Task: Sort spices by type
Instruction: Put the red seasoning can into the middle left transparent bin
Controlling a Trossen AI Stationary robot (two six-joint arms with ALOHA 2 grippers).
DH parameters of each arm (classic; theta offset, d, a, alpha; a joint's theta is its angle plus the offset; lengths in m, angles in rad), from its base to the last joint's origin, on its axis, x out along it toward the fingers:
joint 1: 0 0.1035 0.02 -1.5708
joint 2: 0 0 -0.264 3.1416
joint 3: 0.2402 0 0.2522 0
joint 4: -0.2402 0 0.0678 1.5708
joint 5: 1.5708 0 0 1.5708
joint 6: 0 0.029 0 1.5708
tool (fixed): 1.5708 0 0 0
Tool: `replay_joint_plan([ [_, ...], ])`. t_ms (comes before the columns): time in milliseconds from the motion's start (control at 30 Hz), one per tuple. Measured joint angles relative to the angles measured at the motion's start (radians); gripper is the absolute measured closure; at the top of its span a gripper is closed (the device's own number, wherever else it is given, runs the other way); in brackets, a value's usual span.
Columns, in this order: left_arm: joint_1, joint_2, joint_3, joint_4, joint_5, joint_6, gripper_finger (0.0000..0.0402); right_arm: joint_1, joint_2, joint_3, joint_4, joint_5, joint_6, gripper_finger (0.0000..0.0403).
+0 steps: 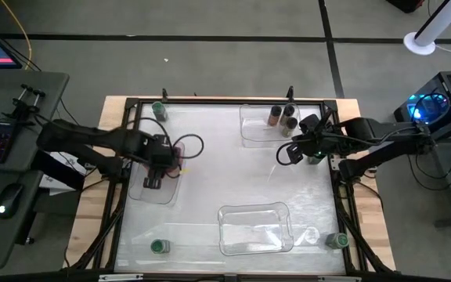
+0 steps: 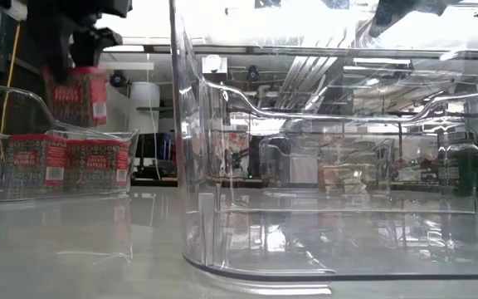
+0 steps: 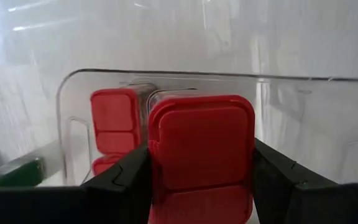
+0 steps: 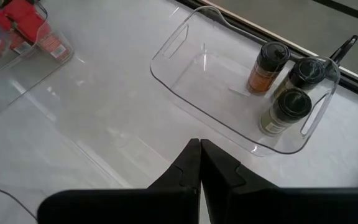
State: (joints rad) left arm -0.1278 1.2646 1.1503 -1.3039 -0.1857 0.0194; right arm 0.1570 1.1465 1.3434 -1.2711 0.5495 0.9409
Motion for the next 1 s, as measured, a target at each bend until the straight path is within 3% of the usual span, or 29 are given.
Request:
replay_joint_plan([
  [333, 0.004, 0.0, -0.167, 0.168, -0.006, 0.162, 0.0222, 0.0, 0.0, 0.0, 0.016, 0.0, 0.0, 0.0403],
  [600, 0.005, 0.0, -0.208, 0.2, -0.011, 0.176, 0.0178, 0.0, 0.0, 0.0, 0.019, 0.0, 0.003, 0.0403],
  [1000, 0.005, 0.0, -0.256, 0.209, -0.037, 0.218, 0.0171, 0.0, 0.0, 0.0, 0.027, 0.0, 0.004, 0.0403],
])
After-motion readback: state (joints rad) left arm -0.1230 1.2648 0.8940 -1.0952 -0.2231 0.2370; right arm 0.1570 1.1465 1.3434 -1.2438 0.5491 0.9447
